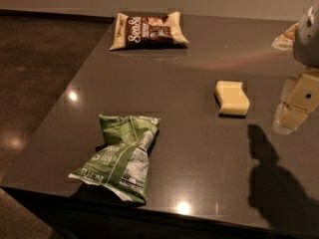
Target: Pick brown chip bag
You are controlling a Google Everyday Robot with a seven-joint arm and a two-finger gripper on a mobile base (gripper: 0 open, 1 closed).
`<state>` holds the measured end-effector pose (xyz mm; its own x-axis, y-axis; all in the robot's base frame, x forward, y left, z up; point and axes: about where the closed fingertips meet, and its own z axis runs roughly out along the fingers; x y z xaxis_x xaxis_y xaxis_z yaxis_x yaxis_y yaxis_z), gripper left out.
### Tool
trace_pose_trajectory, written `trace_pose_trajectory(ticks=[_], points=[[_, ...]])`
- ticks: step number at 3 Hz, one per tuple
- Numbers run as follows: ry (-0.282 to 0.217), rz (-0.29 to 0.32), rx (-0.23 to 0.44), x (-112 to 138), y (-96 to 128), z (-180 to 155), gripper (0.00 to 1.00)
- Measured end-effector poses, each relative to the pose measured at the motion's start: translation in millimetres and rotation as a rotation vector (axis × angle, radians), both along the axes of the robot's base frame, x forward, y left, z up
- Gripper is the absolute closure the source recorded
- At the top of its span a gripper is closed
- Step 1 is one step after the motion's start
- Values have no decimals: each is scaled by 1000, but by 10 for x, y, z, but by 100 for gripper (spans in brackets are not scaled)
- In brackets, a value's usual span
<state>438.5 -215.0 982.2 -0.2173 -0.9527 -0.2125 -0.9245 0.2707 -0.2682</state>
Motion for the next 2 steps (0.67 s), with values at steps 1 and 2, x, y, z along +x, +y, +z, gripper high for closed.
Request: trace_pose_trajectory(ticks=[1,2], points=[[0,0,0,0,0,0,0],[-16,32,32,172,227,25,0]])
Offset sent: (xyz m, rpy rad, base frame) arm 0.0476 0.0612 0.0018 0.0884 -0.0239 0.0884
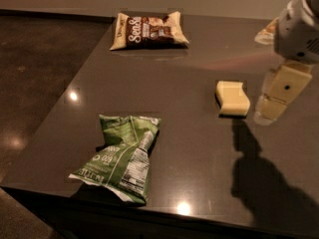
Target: Pick brown chip bag
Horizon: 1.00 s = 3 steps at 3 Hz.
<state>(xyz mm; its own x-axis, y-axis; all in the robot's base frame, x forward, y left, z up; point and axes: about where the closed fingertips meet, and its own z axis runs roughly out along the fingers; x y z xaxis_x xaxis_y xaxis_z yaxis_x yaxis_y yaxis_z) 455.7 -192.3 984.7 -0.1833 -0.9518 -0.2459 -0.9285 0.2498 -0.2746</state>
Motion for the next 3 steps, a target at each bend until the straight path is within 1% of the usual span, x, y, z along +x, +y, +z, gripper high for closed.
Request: trace_pose_trajectory(ticks=[1,2,3], points=[[-30,32,49,415,392,19,0],[-49,24,55,693,597,-2,0],[-80,-18,70,1088,808,-53,0]])
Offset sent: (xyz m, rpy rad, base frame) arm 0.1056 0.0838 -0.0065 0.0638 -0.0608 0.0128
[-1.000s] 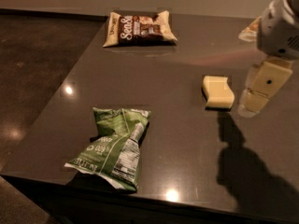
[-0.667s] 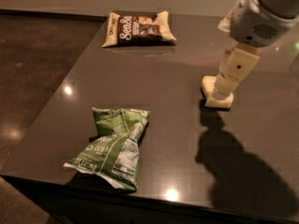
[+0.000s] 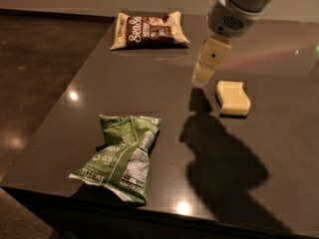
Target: Pick brown chip bag
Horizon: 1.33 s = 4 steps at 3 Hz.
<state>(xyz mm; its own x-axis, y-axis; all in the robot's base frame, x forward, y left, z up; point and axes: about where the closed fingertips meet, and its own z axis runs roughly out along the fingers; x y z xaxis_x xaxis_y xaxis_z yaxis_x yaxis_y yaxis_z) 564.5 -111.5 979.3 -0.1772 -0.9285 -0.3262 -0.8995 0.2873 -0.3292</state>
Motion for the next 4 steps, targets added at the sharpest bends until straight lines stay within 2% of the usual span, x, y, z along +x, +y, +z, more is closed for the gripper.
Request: trace_pose_trajectory(ticks=[1,2,3,4], points=[[-33,-37,6,424,153,-30,0],[-59,-40,-28,840,180,-54,0],[-85,2,-94,1418,242,-91,0],[-101,24,-114,1625,301,-105,0]])
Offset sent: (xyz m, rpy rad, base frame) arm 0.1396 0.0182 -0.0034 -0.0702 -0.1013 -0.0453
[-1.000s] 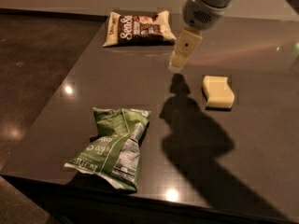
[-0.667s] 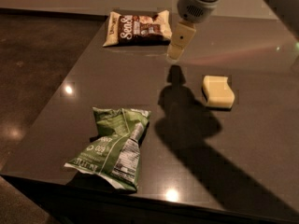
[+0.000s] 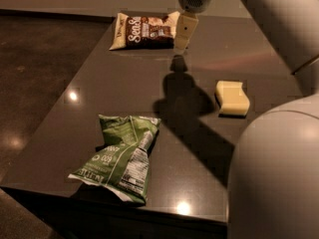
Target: Pick brown chip bag
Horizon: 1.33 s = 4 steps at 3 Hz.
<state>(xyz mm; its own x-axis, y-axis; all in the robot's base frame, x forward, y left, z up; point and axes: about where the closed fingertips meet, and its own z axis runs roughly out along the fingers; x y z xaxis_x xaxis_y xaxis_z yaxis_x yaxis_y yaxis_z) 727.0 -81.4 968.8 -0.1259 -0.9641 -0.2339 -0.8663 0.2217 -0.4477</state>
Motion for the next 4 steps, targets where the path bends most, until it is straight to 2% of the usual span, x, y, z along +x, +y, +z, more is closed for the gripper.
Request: trace_pose_trajectory(ticks=[1,2,4], points=[[-51,-1,8,102,54,6,0],[-128,6,19,204,233,-230,0],[-120,-11,16,219,227,-243,0]])
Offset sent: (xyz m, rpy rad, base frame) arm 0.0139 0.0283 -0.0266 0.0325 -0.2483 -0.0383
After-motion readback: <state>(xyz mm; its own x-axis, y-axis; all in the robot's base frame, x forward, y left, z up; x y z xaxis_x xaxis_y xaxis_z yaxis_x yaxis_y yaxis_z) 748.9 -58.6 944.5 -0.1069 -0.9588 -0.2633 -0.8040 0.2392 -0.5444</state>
